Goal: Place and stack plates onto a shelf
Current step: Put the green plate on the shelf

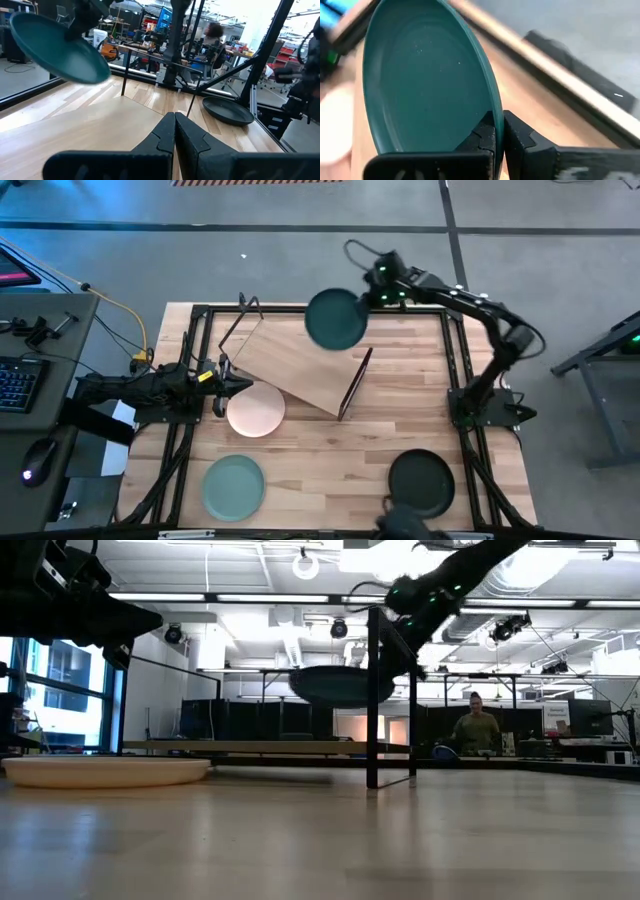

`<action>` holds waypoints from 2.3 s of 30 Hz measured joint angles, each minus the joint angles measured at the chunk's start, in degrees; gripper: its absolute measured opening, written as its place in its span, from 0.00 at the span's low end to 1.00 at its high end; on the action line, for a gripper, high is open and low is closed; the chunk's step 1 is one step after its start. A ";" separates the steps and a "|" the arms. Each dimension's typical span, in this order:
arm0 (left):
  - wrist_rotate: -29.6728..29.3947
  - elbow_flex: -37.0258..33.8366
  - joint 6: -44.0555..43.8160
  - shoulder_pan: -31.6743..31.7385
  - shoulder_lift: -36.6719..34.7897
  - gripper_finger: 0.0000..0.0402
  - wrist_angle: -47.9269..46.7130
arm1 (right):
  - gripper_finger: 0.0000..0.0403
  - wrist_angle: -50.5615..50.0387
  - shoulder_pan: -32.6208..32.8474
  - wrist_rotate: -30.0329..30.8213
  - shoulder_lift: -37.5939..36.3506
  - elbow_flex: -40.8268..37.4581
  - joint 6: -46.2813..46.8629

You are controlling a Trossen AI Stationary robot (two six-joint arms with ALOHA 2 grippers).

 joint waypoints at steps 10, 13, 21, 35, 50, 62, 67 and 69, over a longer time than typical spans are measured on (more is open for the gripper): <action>-0.02 0.00 0.00 -0.02 0.02 0.00 0.00 | 0.00 -7.70 7.97 -7.12 12.05 7.20 -11.78; 0.00 0.01 0.00 -0.01 0.00 0.00 0.01 | 0.00 -9.44 9.56 -8.10 13.02 7.08 -14.52; -0.01 0.02 0.00 -0.02 0.02 0.00 0.02 | 0.00 -11.44 11.77 -8.03 13.32 7.04 -15.53; -0.02 0.01 0.00 0.00 0.01 0.00 0.00 | 0.00 -13.61 12.41 -2.69 13.30 7.00 -14.59; -0.02 0.00 0.00 0.00 0.00 0.00 0.00 | 0.37 -14.14 12.43 -2.22 13.30 6.93 -13.57; 0.00 0.01 0.00 -0.01 0.02 0.00 0.00 | 0.34 -13.05 12.11 3.33 13.30 9.24 -12.56; -0.01 0.01 0.00 -0.01 0.02 0.00 0.01 | 0.21 -11.63 12.24 8.68 13.27 10.85 -11.75; 0.00 0.00 0.00 0.00 0.02 0.00 0.00 | 0.12 -11.96 12.17 12.85 13.24 10.74 -10.60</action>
